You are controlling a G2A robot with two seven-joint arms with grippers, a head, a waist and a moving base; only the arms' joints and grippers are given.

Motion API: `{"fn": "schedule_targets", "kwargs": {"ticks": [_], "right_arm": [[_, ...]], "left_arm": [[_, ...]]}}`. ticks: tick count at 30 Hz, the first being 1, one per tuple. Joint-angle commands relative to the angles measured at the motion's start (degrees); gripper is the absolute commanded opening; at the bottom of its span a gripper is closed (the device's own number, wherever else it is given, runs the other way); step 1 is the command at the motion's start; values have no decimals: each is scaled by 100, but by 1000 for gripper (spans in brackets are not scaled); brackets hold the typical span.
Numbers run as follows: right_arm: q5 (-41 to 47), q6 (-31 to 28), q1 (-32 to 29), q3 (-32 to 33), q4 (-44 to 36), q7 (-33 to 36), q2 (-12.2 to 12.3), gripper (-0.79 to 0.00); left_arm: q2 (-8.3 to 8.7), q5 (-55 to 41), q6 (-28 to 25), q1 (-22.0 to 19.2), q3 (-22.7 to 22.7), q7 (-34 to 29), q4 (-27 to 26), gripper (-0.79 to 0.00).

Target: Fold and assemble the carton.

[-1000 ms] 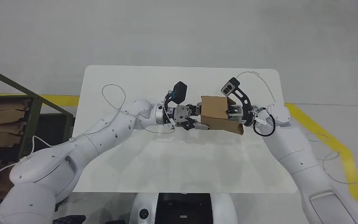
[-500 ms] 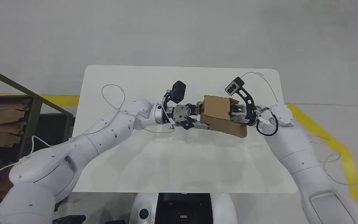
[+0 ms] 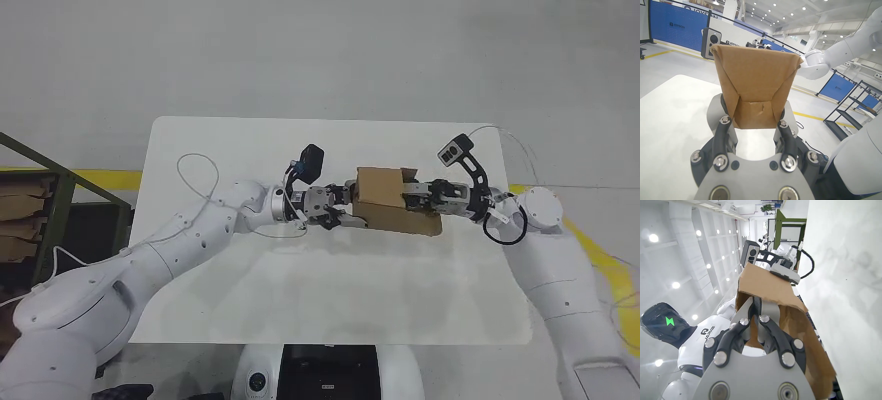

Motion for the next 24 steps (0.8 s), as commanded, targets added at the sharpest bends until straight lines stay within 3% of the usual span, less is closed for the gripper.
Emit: {"fn": "schedule_targets", "kwargs": {"ticks": [1, 7, 13, 18, 24], "right_arm": [[-82, 17, -106, 206, -56, -33, 60, -785], [-351, 80, -448, 814, -362, -69, 240, -785], [-447, 273, -969, 1280, -1184, 164, 385, -785], [-639, 508, -1276, 1211, -1803, 165, 418, -785], [-772, 561, -1292, 981, -1929, -60, 400, -785]], "left_arm": [[12, 23, 0, 16, -24, 0, 7, -400], [39, 115, 0, 71, -140, 14, 61, -406], [52, 251, 0, 163, -367, 104, 187, -406], [37, 491, 0, 266, -600, 146, 219, -406], [16, 977, 106, 451, -837, 249, 85, -406]]}}
